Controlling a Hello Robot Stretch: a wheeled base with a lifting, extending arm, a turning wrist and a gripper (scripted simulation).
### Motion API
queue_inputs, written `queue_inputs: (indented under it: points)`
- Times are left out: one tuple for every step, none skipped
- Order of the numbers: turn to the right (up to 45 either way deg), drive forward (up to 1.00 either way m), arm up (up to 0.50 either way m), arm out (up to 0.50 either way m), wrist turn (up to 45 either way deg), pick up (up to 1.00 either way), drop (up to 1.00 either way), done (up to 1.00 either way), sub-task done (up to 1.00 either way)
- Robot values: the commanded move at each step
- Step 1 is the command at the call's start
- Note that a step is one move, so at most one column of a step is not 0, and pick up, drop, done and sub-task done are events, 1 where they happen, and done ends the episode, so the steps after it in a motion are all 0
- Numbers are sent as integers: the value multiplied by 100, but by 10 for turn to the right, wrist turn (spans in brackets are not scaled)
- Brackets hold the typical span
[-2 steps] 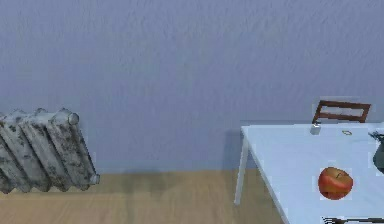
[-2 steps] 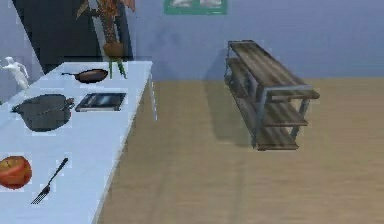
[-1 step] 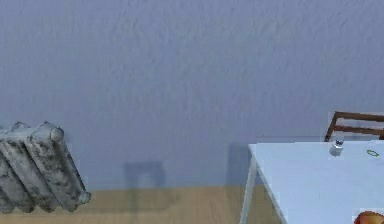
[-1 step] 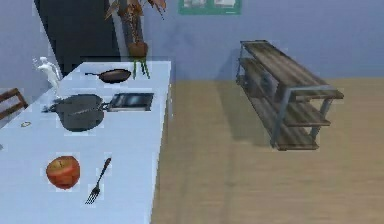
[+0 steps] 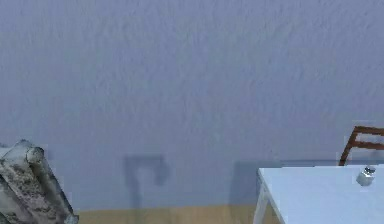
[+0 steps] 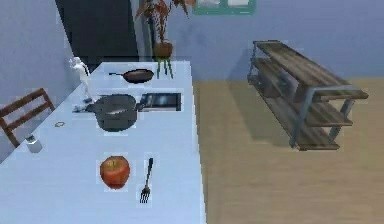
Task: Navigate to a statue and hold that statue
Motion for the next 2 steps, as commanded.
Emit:
queue_inputs:
  points:
    - [-450, 0, 0, 0, 0, 0, 0, 0, 0]
    - [-450, 0, 0, 0, 0, 0, 0, 0, 0]
